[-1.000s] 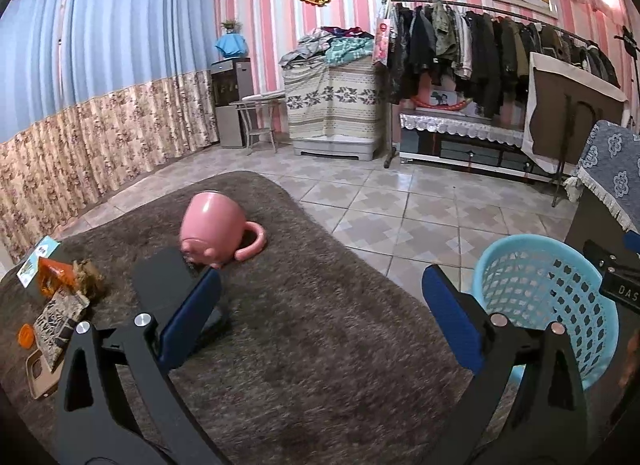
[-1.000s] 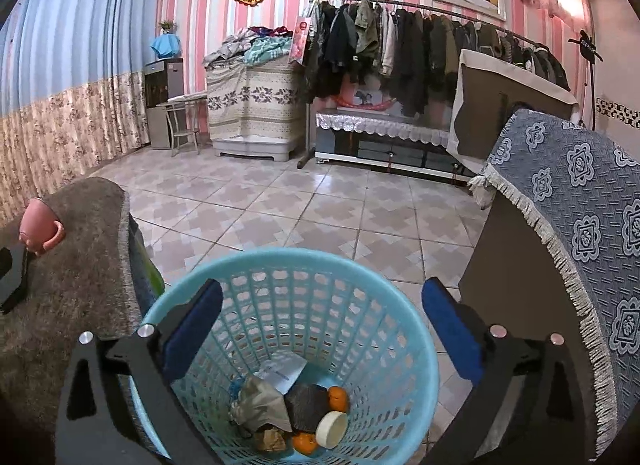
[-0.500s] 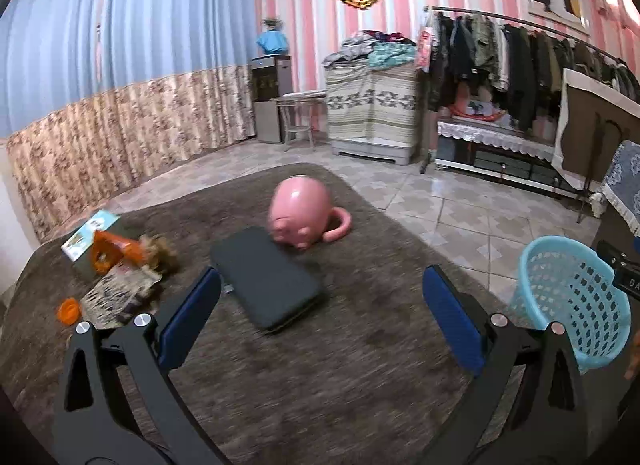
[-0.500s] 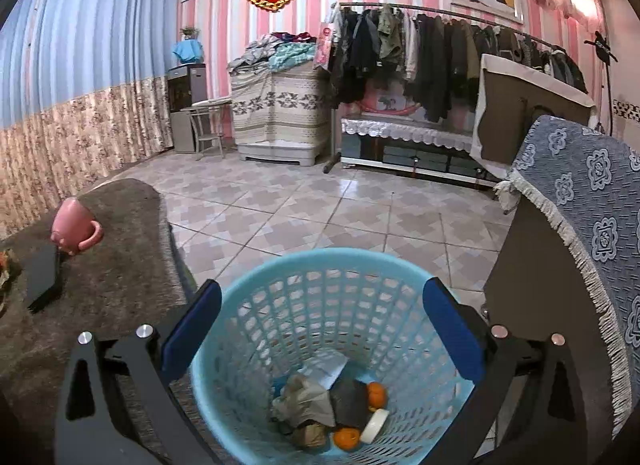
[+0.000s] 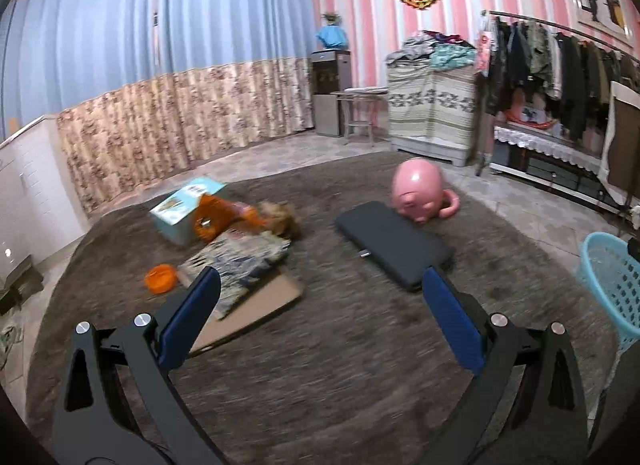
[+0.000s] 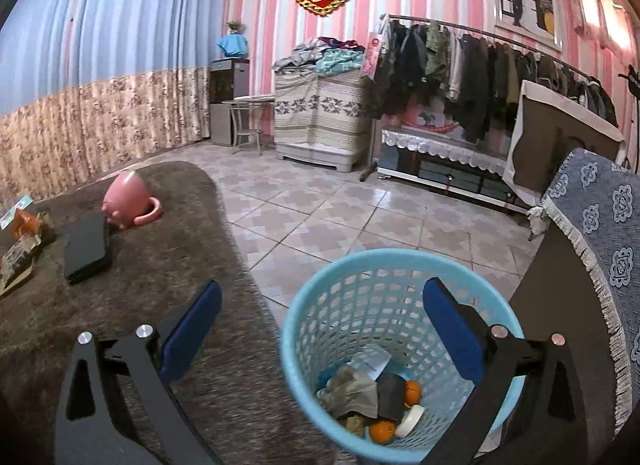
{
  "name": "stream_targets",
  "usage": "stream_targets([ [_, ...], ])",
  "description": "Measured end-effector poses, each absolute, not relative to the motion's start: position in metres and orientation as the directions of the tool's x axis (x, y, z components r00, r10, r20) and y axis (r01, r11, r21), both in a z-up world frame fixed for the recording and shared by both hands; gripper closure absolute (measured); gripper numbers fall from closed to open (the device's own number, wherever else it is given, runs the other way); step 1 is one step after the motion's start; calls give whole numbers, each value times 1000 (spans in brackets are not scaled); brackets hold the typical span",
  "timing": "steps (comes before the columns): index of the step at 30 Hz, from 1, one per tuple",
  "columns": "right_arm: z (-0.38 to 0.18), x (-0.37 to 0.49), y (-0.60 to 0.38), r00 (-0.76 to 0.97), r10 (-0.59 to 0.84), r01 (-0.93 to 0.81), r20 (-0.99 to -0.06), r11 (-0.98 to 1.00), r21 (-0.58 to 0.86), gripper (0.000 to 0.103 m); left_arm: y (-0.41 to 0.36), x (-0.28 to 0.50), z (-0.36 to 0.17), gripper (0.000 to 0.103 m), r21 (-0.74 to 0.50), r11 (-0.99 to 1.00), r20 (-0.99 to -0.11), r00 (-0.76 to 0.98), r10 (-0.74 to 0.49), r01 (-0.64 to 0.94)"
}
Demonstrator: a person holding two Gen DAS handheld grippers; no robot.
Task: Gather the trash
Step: 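Move both tools back toward the tray and remaining items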
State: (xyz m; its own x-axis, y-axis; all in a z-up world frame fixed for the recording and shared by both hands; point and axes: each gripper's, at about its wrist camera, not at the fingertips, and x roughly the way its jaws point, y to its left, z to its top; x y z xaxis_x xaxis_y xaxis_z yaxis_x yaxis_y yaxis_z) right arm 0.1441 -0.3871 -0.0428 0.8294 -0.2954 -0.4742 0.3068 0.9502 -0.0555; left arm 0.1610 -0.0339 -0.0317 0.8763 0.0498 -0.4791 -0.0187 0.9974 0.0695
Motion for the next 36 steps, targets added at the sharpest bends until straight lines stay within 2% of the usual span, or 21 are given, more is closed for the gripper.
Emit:
stream_targets([
  [6, -40, 140, -362, 840, -281, 271, -465, 958, -88, 5, 9, 151, -35, 5, 58, 995, -497, 862, 100, -82],
  [15, -48, 147, -328, 853, -141, 181, -502, 983, 32, 4, 58, 146, -38, 5, 51, 987, -512, 845, 157, -153],
  [28, -44, 173, -275, 864, -104, 113, -492, 994, -13, 4, 100, 148, -51, 6, 29, 980, -522, 833, 181, -195],
  [36, -54, 185, -237, 850, -53, 30, -524, 998, -51, 4, 121, 145, -58, 6, -6, 979, -495, 851, 176, -206],
])
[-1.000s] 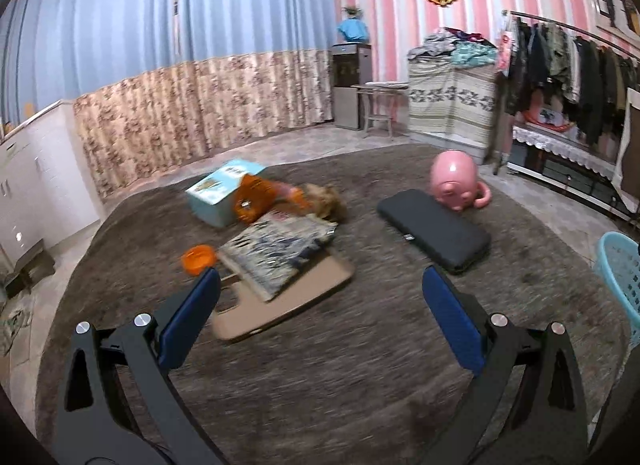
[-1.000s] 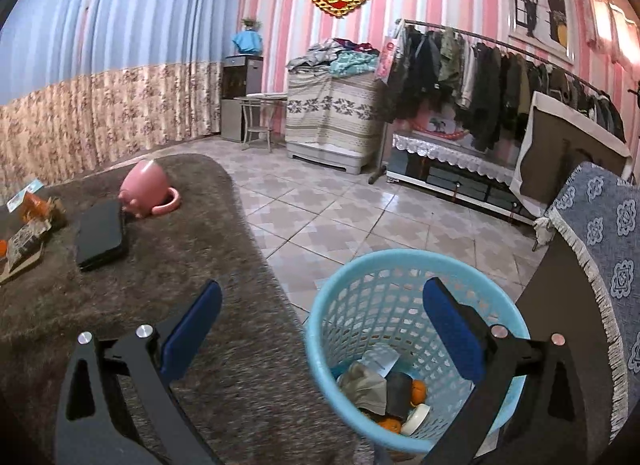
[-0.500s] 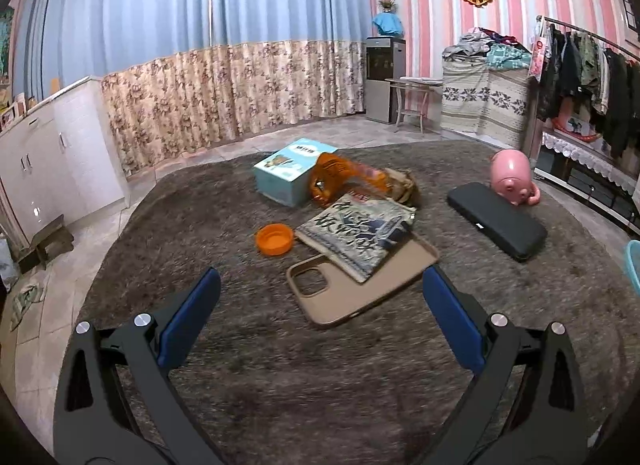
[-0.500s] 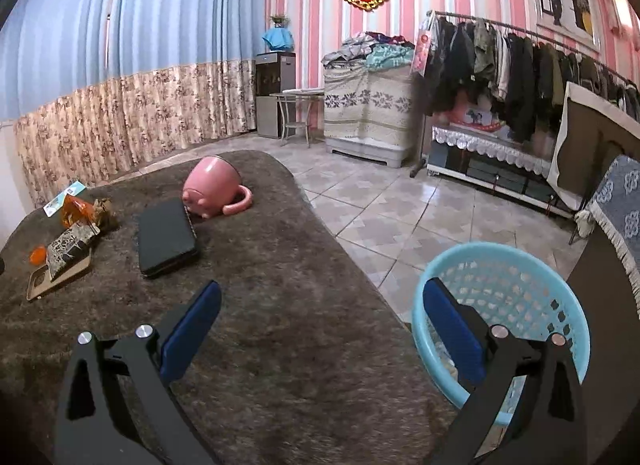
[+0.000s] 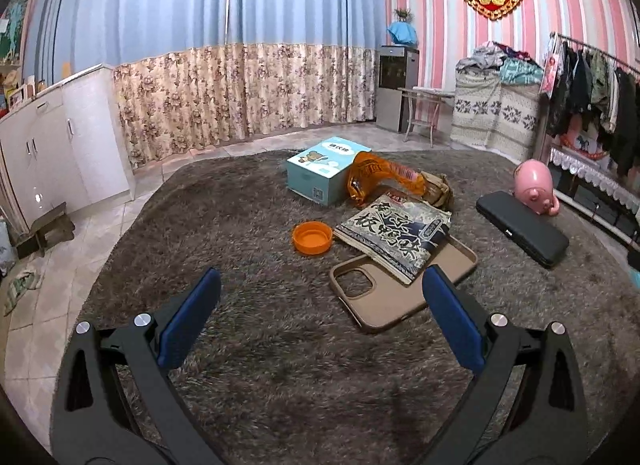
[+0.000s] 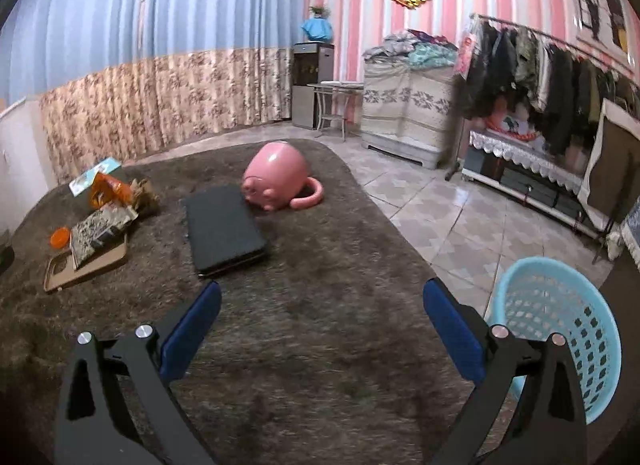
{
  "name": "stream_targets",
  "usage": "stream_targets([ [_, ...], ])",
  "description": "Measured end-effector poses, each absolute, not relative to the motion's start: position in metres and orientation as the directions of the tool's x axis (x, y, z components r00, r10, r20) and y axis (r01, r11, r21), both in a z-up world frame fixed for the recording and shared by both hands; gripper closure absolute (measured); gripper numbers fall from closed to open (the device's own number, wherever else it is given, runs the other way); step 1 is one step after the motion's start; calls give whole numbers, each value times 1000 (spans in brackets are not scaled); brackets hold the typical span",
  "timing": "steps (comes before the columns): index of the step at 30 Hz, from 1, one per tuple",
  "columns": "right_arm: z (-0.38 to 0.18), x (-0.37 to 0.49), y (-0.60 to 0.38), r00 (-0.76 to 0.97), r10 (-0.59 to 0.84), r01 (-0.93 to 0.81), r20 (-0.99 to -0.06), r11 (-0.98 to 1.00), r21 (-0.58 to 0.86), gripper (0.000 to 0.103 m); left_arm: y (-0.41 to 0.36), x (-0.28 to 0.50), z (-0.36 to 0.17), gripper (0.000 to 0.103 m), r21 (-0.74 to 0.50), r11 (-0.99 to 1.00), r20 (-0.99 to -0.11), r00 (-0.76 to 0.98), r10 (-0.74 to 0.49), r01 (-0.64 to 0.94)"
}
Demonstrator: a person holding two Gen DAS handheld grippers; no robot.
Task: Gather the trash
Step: 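Move both tools back toward the tray and remaining items, then grasp the orange bowl with the left tool while the right tool grasps the printed paper bag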
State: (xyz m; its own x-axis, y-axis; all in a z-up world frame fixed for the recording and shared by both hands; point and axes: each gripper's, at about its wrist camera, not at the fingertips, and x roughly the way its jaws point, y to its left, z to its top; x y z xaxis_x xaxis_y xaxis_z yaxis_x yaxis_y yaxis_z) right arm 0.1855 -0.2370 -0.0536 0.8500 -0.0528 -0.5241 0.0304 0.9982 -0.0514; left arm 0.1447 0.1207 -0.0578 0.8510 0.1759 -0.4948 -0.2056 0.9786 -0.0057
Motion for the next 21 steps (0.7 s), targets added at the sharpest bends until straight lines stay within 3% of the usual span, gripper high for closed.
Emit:
stream_targets([
  [7, -54, 194, -212, 841, 22, -34, -541, 999, -12, 4, 129, 150, -62, 5, 4, 982, -517, 840, 165, -191],
  [17, -58, 202, -191, 837, -31, -15, -546, 997, -80, 4, 156, 170, -74, 6, -79, 974, -606, 786, 120, -210],
  [21, -59, 205, -188, 839, -33, -29, -544, 994, -105, 4, 157, 198, -76, 6, -47, 978, -616, 777, 130, -201],
])
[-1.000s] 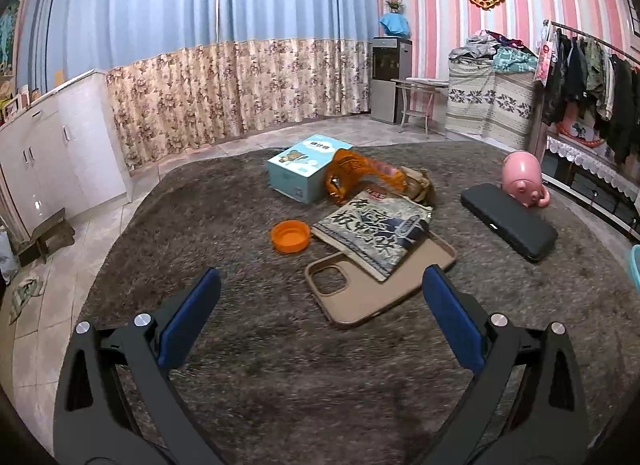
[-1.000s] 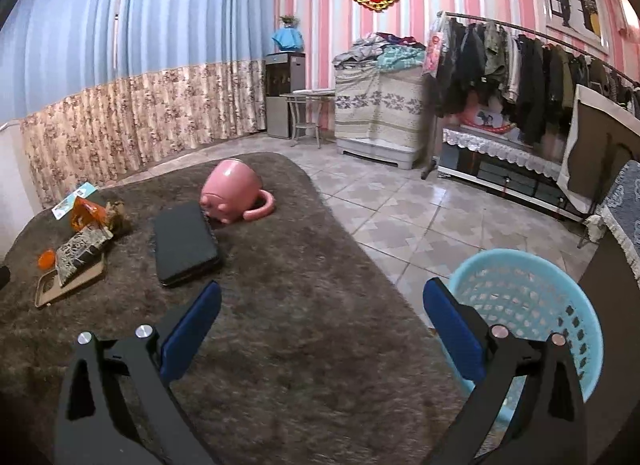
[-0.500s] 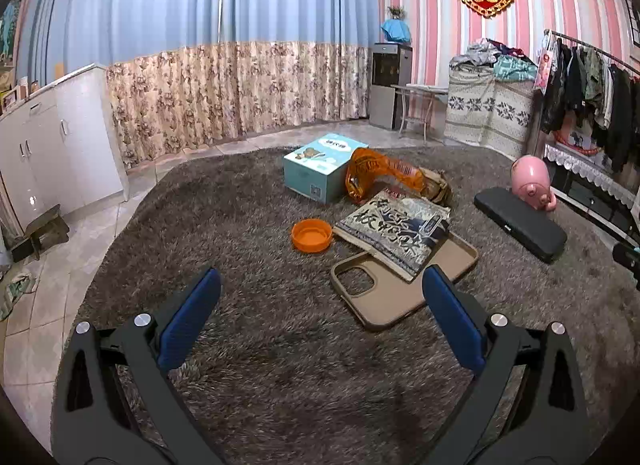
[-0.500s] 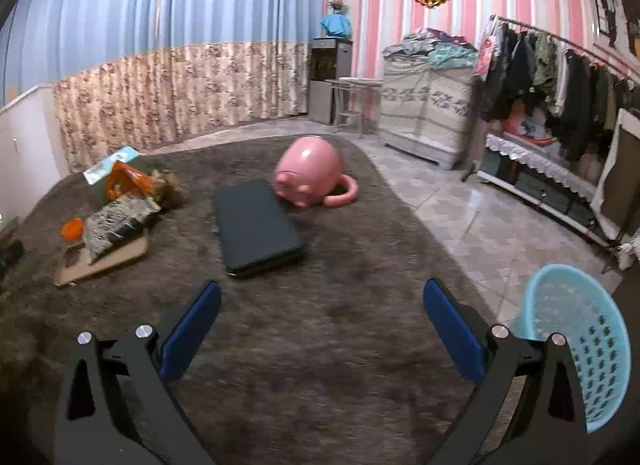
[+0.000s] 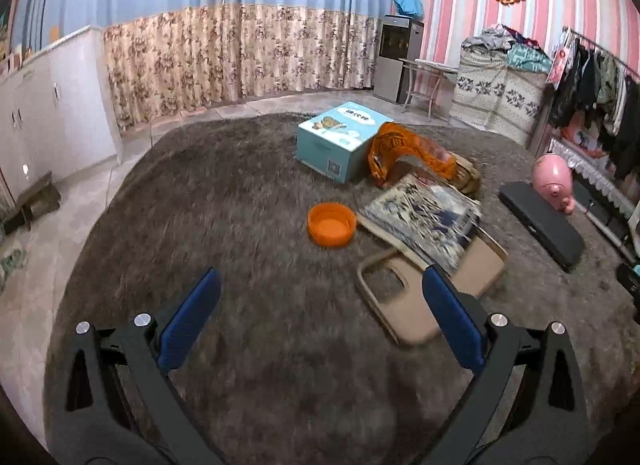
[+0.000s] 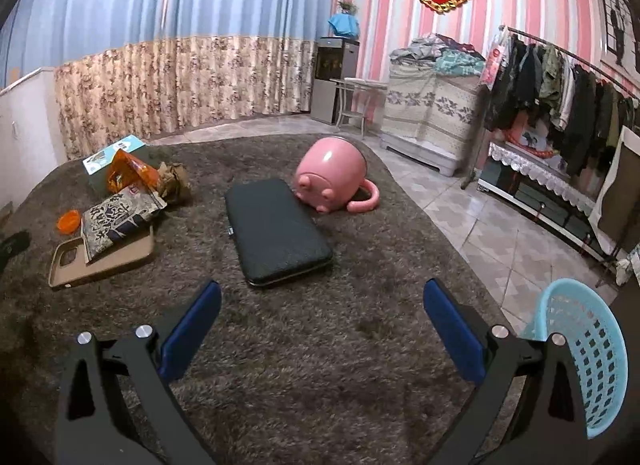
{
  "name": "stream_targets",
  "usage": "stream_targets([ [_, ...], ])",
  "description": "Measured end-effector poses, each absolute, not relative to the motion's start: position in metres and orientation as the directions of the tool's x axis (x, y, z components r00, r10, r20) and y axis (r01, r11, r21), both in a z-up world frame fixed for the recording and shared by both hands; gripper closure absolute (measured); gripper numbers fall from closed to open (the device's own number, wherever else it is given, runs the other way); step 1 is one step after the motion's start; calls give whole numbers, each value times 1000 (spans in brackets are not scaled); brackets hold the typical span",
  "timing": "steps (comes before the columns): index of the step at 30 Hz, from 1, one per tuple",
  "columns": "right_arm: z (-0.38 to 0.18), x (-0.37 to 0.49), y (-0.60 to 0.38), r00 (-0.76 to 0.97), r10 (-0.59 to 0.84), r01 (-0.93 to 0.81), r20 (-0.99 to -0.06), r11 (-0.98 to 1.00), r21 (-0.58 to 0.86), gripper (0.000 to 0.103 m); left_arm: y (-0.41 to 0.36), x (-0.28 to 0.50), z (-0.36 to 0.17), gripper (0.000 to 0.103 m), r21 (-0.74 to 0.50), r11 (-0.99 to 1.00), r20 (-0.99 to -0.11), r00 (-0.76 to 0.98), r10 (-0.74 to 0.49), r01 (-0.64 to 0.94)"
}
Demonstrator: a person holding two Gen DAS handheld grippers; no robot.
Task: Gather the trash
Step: 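Grasp the orange bowl with the left tool while the right tool grasps the printed paper bag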
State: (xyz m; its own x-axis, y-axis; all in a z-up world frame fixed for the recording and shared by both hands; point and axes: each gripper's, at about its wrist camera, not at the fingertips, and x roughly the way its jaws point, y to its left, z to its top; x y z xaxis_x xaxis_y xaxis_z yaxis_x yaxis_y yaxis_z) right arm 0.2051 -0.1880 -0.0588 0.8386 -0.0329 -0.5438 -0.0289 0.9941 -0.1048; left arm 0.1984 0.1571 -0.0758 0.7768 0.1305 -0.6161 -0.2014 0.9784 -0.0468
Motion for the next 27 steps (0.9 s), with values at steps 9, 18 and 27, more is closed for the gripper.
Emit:
stream_targets([
  [9, -66, 221, -181, 805, -35, -43, -592, 992, -117, 4, 160, 276, -95, 30, 7, 985, -691, 711, 131, -174],
  [18, -68, 245, -155, 775, 57, -90, -629, 996, -22, 4, 164, 271, -98, 64, -19, 986, -698, 708, 105, -165],
  [27, -66, 290, -78, 750, 188, -213, -634, 976, 36, 4, 209, 222, -84, 64, 8, 944, -613, 744, 266, -331],
])
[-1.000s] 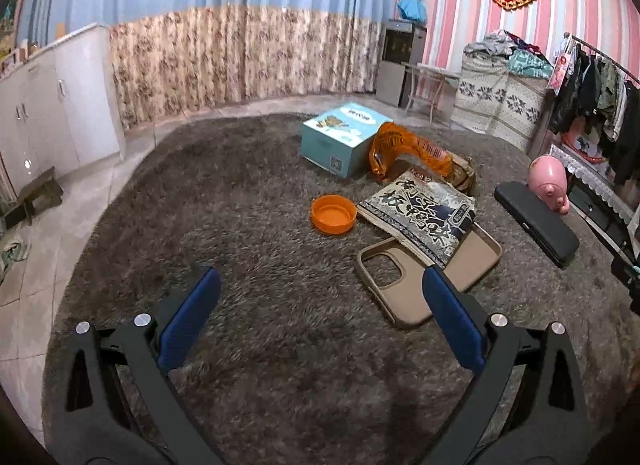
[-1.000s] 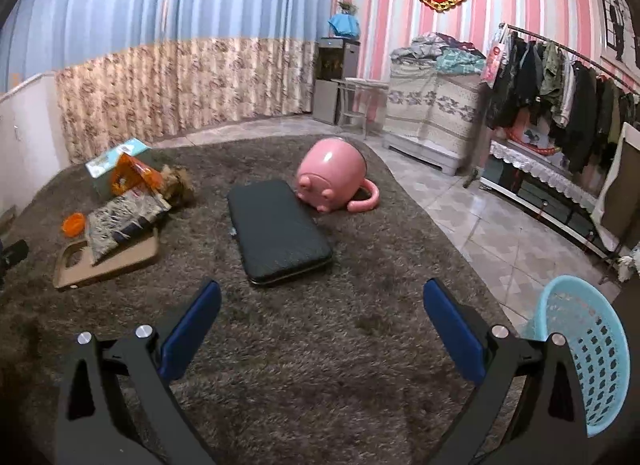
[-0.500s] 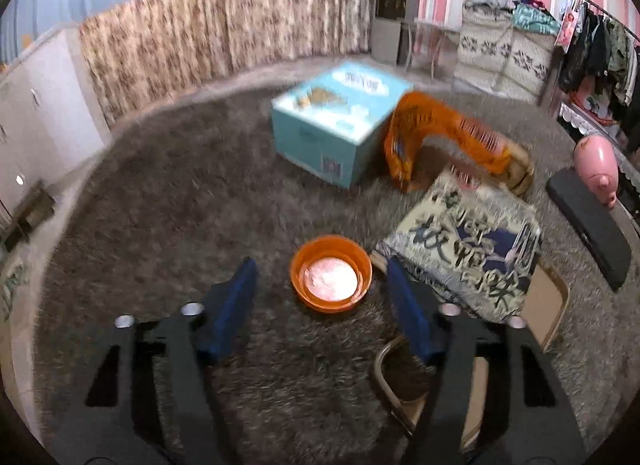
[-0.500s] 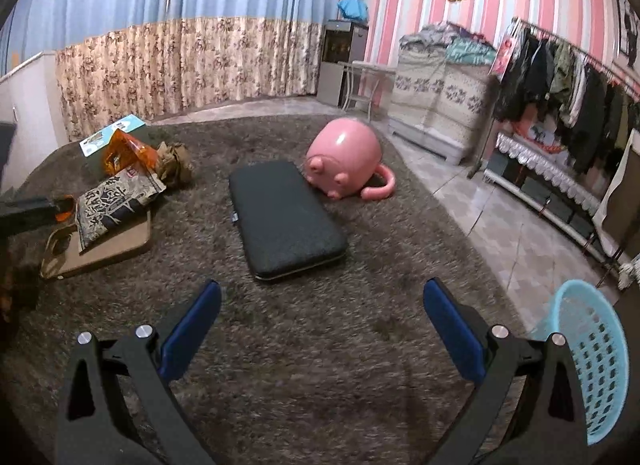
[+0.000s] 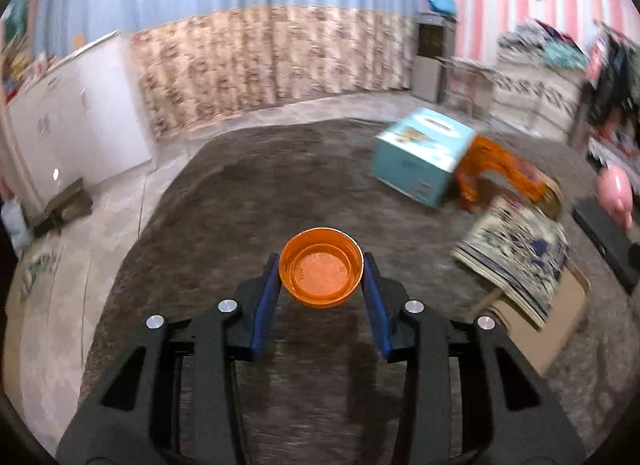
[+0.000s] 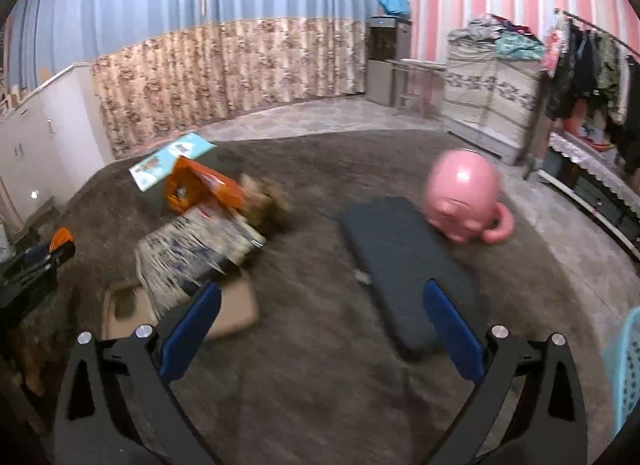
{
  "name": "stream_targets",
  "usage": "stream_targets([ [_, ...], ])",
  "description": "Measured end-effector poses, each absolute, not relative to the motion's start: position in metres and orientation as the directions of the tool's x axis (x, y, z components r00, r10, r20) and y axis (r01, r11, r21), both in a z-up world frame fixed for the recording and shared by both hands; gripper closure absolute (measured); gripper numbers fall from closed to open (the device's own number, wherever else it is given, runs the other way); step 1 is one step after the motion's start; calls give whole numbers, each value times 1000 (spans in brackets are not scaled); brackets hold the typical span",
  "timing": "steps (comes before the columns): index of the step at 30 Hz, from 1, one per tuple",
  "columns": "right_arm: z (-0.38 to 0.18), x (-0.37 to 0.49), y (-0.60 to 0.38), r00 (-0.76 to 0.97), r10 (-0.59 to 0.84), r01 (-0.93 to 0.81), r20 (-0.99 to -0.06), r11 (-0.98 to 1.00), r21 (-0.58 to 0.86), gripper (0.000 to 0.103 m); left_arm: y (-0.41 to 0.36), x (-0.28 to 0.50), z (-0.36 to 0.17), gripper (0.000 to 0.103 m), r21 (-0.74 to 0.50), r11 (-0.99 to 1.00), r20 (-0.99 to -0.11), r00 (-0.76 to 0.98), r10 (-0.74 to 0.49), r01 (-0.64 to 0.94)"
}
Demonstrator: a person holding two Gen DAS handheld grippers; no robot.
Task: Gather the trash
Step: 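Grasp the orange bowl with the left tool while the right tool grasps the printed paper bag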
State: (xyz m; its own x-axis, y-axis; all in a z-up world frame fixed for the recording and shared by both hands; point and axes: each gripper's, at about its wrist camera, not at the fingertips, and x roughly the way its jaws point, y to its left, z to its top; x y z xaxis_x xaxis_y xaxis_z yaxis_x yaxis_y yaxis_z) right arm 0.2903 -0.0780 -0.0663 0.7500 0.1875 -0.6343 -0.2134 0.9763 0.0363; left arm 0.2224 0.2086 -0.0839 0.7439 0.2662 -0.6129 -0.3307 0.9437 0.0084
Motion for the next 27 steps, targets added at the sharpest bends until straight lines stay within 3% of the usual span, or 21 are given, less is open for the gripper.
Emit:
stream_targets([
  [6, -84, 334, -42, 668, 256, -209, -698, 966, 154, 4, 224, 225, -92, 64, -63, 927, -626, 738, 252, -370],
  [12, -114, 353, -9, 614, 187, -211, -767, 975, 69, 4, 231, 227, -95, 64, -80, 931, -626, 745, 231, -356],
  [17, -116, 354, -10, 602, 204, -211, -772, 973, 93, 6, 226, 229, -96, 64, -63, 937, -627, 744, 232, -345],
  [19, -113, 352, -4, 610, 209, -243, -764, 967, 71, 16, 223, 231, -95, 64, -51, 938, -627, 742, 238, -343],
  [27, -97, 336, 9, 642, 231, -329, -731, 944, 10, 89, 222, 232, -96, 64, -47, 938, -627, 741, 239, -343],
])
